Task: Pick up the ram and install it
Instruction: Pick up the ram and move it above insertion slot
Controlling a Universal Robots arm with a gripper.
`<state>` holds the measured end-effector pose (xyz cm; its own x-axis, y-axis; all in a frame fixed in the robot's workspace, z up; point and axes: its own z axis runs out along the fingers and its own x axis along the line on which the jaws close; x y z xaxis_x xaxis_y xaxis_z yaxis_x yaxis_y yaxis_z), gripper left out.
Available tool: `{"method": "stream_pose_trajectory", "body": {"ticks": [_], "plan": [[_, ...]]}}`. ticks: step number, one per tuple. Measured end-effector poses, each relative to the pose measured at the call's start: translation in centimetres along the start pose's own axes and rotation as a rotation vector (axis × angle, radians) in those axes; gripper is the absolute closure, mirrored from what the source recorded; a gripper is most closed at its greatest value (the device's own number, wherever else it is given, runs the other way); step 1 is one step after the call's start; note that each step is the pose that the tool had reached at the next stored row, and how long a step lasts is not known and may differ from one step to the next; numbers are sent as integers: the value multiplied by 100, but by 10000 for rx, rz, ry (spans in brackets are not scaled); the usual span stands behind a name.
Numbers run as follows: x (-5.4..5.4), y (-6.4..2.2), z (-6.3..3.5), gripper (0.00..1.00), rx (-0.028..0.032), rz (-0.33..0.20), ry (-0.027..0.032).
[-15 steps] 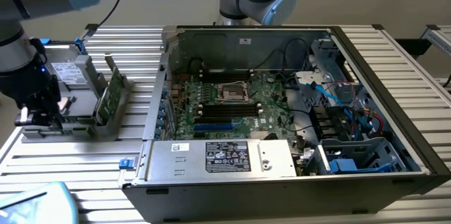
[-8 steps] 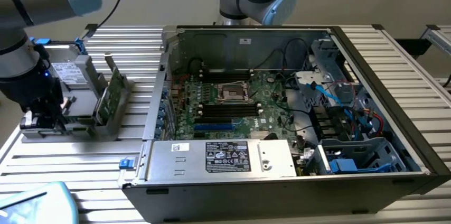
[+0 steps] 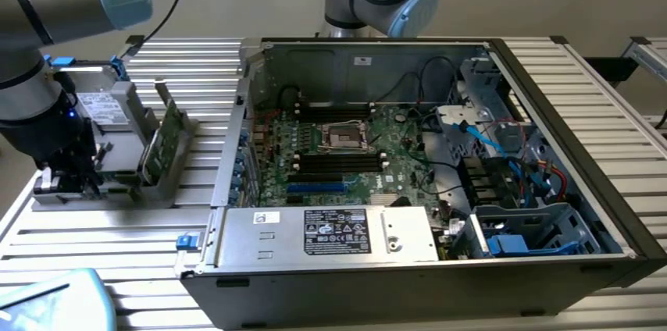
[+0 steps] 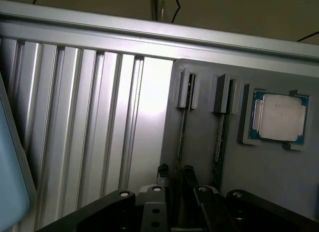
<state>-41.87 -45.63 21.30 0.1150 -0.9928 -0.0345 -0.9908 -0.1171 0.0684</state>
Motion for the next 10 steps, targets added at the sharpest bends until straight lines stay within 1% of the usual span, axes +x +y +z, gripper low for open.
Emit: {"method": "stream_pose_trajectory", "body": {"ticks": [6, 10], "plan": [[1, -1, 17, 75, 2, 87, -18], [1, -1, 18, 75, 3, 94, -20]]}}
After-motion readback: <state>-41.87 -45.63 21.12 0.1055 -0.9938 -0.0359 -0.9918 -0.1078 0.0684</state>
